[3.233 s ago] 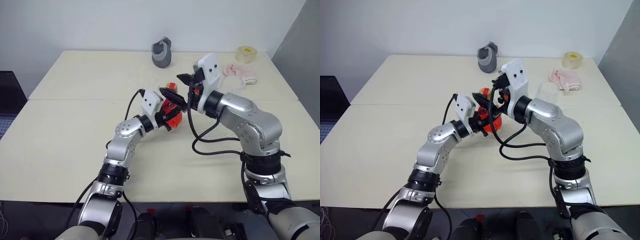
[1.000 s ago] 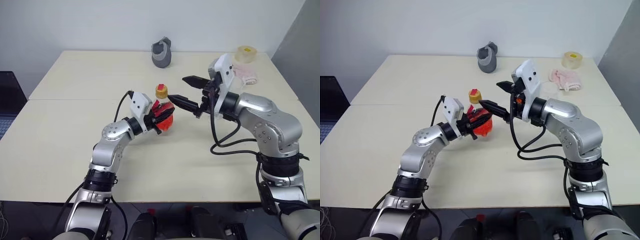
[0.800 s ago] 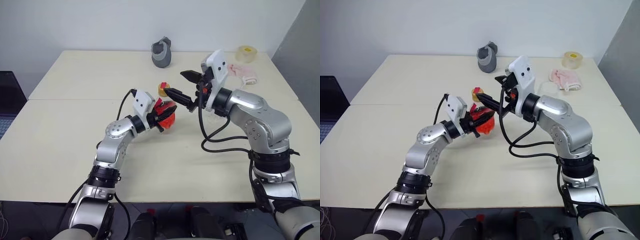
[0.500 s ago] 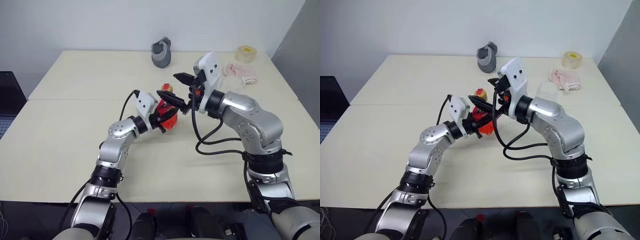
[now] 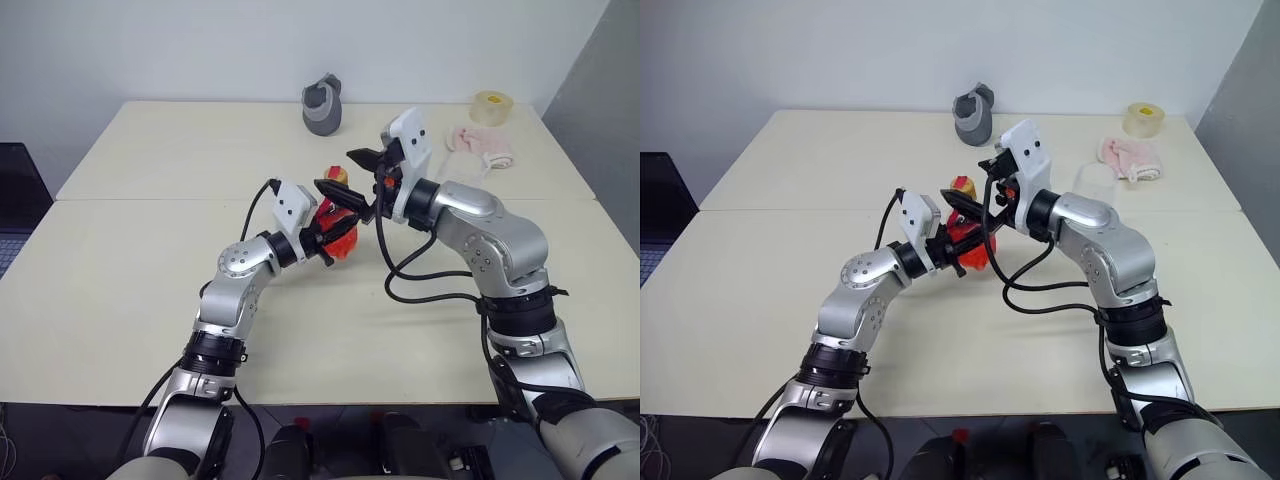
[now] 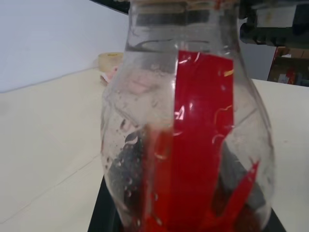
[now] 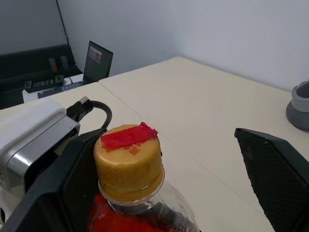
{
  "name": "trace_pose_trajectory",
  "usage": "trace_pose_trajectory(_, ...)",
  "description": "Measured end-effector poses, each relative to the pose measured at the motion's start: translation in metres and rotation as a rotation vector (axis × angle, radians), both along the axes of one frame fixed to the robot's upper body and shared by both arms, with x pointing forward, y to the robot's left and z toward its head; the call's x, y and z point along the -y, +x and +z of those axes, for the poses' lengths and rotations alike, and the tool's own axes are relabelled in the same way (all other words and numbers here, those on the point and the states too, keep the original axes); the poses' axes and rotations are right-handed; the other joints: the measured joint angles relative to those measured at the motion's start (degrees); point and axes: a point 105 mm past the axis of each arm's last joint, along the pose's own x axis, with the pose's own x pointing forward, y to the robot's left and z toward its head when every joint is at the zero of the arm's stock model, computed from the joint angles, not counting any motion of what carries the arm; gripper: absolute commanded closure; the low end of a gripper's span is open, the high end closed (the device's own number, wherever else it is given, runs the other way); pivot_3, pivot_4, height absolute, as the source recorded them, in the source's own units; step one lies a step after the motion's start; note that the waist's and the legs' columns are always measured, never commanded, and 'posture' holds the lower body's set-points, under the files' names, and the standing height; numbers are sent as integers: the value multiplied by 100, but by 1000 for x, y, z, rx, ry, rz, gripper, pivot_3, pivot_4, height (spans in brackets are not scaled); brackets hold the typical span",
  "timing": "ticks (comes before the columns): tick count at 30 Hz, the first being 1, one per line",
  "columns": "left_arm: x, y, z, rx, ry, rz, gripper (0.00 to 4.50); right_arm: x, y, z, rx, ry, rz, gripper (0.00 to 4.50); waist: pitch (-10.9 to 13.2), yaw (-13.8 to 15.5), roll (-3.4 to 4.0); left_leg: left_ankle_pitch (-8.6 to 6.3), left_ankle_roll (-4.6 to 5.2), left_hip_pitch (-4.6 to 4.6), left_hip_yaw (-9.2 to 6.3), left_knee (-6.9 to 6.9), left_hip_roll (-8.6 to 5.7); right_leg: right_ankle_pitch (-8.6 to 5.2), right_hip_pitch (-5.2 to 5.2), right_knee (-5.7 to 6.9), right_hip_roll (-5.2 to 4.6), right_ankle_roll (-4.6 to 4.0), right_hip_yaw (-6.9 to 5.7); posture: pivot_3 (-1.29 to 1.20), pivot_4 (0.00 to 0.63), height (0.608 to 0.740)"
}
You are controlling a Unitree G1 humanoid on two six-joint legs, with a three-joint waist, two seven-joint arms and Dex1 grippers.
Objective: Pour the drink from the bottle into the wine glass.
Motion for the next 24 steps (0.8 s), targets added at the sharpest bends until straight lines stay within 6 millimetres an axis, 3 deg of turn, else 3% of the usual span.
trace_pose_trajectory(10, 1, 0, -1, -4, 9, -5, 3475, 27, -12, -3, -15, -7, 24, 9, 0, 5, 0, -1, 3, -2, 1, 1, -2, 0, 1, -2, 0, 0, 0, 0, 150, 740)
trace_pose_trajectory(13, -6, 1, 0, 2, 19, 7, 3475, 57, -5, -4, -23, -11, -70, 9, 0, 10, 0, -3, 6, -1, 5, 1, -3, 0, 2, -1, 1, 0, -1, 0, 150, 740)
trace_pose_trajectory(15, -8, 1, 1, 4, 23, 8, 3475, 65, -4, -5, -26, -11, -96, 9, 0, 17, 0, -3, 6, -1, 7, 0, -2, 0, 2, -2, 2, 0, 0, 0, 150, 740)
trace_pose_trajectory(24, -5, -1, 1, 4, 21, -8, 3475, 63, -15, -10, -37, -27, -37, 9, 0, 1, 0, -3, 6, -1, 8, 0, 0, 0, 2, -1, 2, 0, 0, 0, 150, 740)
